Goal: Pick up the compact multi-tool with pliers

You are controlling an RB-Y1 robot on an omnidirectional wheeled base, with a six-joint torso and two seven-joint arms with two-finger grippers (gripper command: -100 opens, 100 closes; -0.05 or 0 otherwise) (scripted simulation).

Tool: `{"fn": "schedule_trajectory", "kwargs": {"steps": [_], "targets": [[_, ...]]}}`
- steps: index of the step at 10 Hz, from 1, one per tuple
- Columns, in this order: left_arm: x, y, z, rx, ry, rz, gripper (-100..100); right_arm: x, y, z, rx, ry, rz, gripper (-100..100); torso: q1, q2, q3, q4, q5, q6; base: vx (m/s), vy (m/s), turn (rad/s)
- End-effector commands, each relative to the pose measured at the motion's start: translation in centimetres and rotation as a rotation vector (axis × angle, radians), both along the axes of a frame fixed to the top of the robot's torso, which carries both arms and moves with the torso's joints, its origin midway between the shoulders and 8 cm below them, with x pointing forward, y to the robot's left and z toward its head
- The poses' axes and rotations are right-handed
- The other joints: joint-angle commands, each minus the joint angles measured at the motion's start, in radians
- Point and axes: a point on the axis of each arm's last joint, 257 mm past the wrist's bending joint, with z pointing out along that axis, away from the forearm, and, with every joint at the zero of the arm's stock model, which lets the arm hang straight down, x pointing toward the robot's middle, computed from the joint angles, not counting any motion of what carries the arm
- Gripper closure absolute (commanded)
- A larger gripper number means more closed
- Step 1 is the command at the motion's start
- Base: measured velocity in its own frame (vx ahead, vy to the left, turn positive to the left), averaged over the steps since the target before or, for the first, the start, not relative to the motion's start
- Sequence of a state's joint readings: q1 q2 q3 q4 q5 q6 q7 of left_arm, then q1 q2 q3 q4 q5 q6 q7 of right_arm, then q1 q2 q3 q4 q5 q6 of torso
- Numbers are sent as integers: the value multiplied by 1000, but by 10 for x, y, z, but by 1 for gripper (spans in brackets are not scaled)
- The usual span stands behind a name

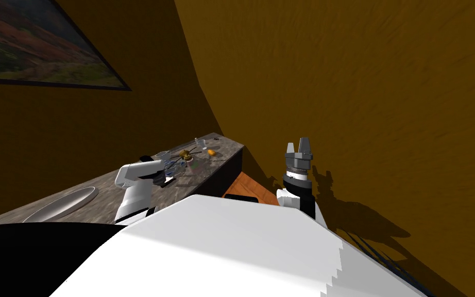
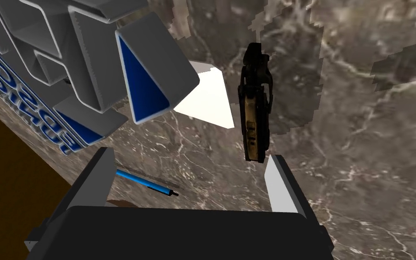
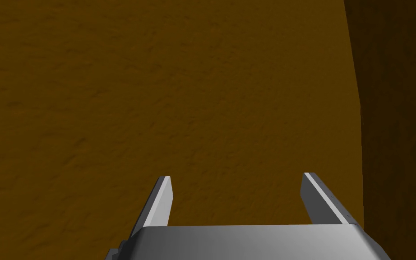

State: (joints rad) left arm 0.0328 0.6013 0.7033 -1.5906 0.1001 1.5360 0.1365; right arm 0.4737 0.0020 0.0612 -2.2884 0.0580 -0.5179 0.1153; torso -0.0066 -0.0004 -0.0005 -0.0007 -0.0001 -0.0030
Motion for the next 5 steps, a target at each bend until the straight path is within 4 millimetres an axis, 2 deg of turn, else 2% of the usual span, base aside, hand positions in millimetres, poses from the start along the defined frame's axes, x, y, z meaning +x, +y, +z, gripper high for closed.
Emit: {"fn": "schedule_trajectory", "kwargs": {"steps": [1, 5], "targets": [[-7, -6, -4, -36, 18, 28, -100, 0, 0, 0, 0, 0, 0, 0, 0, 0, 0, 0, 0, 0, 16, 23, -21], [-19, -18, -9, -125, 39, 98, -100, 0, 0, 0, 0, 0, 0, 0, 0, 0, 0, 0, 0, 0, 17, 24, -20]]}}
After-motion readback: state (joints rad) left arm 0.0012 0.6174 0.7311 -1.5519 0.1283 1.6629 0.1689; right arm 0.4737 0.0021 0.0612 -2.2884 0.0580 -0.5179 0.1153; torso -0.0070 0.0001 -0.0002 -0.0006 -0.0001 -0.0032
